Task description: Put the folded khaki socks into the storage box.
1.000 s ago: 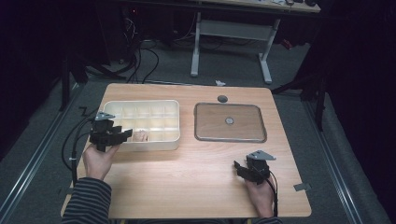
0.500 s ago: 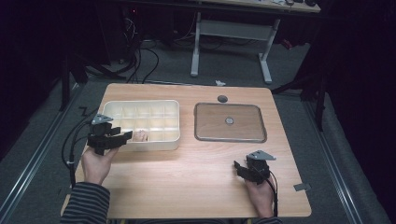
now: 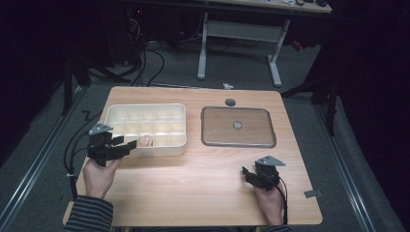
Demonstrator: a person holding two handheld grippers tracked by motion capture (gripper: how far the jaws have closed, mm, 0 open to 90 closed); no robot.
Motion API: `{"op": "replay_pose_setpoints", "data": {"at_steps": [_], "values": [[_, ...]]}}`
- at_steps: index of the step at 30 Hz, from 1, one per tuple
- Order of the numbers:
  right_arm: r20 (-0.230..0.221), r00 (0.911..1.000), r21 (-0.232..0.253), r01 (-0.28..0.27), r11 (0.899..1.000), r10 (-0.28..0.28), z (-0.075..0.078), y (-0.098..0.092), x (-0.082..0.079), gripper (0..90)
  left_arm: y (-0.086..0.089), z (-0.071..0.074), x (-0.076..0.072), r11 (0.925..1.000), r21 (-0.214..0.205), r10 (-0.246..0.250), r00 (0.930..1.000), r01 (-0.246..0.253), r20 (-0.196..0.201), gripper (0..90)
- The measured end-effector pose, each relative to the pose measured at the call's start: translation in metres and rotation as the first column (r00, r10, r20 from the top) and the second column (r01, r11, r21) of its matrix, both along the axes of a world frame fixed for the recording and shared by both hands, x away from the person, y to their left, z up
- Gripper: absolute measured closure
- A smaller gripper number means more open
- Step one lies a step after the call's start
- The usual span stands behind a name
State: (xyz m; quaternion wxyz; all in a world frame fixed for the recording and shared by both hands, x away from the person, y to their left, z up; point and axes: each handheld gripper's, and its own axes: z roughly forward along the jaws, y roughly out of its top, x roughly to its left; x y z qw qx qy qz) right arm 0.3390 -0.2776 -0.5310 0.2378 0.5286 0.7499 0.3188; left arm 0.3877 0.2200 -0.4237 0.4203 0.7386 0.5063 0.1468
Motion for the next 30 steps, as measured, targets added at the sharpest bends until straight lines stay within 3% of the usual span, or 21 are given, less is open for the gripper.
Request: {"op": "replay_pose_setpoints", "data": {"at_steps": [9,13,30], "values": [[0.000,1.0000,0.000,0.000,1.000,0.000,0.000,0.000,0.000,40.7,-0.002,-0.004,-0.011,0.9998,-0.018,-0.001,0.9999,0.001,0.016,41.2],[0.000,1.0000,0.000,0.000,1.000,0.000,0.000,0.000,0.000,40.7,-0.001,-0.008,-0.015,0.9991,-0.043,-0.001,1.0000,0.001,0.004,41.2],[0.000,1.0000,0.001,0.000,1.000,0.000,0.000,0.000,0.000,40.7,-0.006,-0.022,-0.030,0.9954,-0.095,-0.009,0.9999,0.010,0.014,35.8]]}}
